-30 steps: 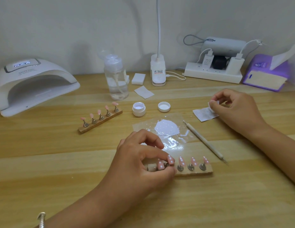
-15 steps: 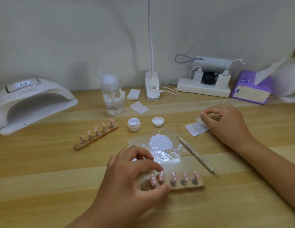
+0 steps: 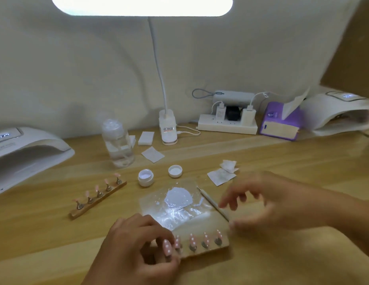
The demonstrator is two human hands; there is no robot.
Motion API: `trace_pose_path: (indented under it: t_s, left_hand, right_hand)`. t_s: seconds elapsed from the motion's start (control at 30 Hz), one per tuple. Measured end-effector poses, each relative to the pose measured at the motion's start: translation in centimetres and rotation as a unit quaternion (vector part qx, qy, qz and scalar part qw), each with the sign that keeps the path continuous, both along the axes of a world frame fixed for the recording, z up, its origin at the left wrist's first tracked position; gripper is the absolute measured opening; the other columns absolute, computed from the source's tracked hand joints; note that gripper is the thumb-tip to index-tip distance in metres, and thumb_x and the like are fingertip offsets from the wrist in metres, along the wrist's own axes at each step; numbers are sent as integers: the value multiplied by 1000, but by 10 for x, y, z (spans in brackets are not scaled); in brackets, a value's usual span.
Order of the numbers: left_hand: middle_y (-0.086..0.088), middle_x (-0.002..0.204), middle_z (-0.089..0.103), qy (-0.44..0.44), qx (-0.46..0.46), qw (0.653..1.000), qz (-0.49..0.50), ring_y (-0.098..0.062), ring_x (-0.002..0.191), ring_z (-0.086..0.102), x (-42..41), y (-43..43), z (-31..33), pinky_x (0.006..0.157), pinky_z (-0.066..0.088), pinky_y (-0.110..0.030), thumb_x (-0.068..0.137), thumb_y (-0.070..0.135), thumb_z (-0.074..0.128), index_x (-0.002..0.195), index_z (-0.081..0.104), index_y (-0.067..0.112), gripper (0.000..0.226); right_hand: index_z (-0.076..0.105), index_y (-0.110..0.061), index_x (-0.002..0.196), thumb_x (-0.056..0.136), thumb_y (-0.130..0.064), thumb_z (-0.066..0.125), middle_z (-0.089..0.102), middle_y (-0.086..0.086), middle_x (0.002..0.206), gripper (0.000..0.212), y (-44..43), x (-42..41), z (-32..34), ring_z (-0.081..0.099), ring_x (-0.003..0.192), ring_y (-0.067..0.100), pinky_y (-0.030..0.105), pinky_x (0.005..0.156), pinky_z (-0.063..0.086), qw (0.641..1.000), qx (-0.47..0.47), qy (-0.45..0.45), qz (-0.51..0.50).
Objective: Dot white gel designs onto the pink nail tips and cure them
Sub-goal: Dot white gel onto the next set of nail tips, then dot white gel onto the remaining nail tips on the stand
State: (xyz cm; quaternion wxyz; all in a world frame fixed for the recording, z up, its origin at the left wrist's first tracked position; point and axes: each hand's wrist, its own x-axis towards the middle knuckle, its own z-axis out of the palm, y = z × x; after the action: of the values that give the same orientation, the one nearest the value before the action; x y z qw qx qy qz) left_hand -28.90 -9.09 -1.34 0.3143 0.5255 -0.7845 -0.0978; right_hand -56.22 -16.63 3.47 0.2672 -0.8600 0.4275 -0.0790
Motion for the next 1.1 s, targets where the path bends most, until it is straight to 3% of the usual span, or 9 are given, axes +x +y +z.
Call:
trace_pose_path:
  t_s: [0.1, 0.3, 0.4, 0.53, 0.63, 0.8, 0.87, 1.0, 1.1]
  left_hand:
    - [21, 68, 63, 41, 32, 999, 9, 1, 63, 54, -7, -3, 9, 64, 45, -28, 54, 46, 62, 69, 71, 38, 20]
    - [19, 71, 65, 21, 19, 999, -39, -2, 66, 57, -36, -19, 29, 65, 49, -33, 56, 42, 66, 72, 72, 38, 17]
    - [20, 70, 65, 12, 28, 998, -59, -4, 68, 57, -60, -33, 31, 66, 47, -28, 58, 33, 69, 74, 72, 39, 17]
    - [27, 79, 64, 23, 64, 994, -91, -4, 84, 57, -110, -59, 28, 75, 38, -15, 62, 46, 61, 77, 74, 37, 22]
    - [16, 73, 66, 57, 78, 989, -112, -6, 80, 57, -155, -86, 22, 70, 40, -13, 61, 51, 63, 77, 76, 29, 30]
    - [6, 59, 59, 46, 87, 993, -58, -9, 63, 54, -241, -132, 6, 57, 30, -15, 69, 37, 71, 61, 64, 20, 20]
    - [6, 55, 51, 34, 89, 995, -37, -10, 62, 51, -267, -148, 0, 61, 31, -19, 70, 39, 68, 55, 56, 21, 26]
    - [4, 76, 64, 17, 84, 996, 7, -14, 79, 58, -294, -179, -12, 75, 44, -27, 74, 46, 62, 82, 72, 21, 28]
    - [3, 81, 64, 17, 76, 997, 16, -15, 85, 57, -299, -192, -20, 75, 40, -27, 75, 48, 60, 84, 71, 23, 29]
  right_hand:
    - [55, -52, 120, 72, -65, 73, 53, -25, 113, 53, 23, -5, -14, 48, 110, -2, 8, 86, 38, 999, 27, 1, 23]
    - [69, -42, 96, 75, -44, 80, 61, -17, 100, 24, 31, -20, -15, 55, 96, 9, 13, 76, 41, 995, -51, -88, -10]
    - [66, -47, 103, 72, -55, 75, 61, -21, 102, 33, 32, -43, -10, 55, 98, 7, 11, 76, 40, 995, -44, -78, -44]
    - [56, -57, 117, 64, -86, 61, 56, -33, 117, 60, 16, -102, 10, 54, 110, -6, 8, 84, 41, 990, 30, 0, -135]
    - [69, -37, 108, 69, -84, 53, 66, -26, 101, 62, -22, -164, 22, 62, 90, -5, 21, 80, 47, 948, 42, -32, -315]
    - [66, 3, 93, 97, -18, 58, 62, 13, 87, 23, -110, -241, 7, 59, 84, 27, 34, 71, 43, 860, -46, -51, -506]
    - [65, 4, 97, 97, -10, 55, 61, 19, 95, 17, -139, -253, -4, 59, 92, 32, 37, 78, 46, 834, -50, -56, -547]
    - [65, -8, 99, 98, -13, 53, 59, 16, 99, 12, -182, -267, -26, 57, 94, 29, 30, 75, 40, 802, -76, -63, -590]
    - [65, -5, 113, 95, -21, 59, 64, 19, 111, 25, -205, -271, -39, 60, 106, 35, 37, 86, 48, 786, -77, -62, -611]
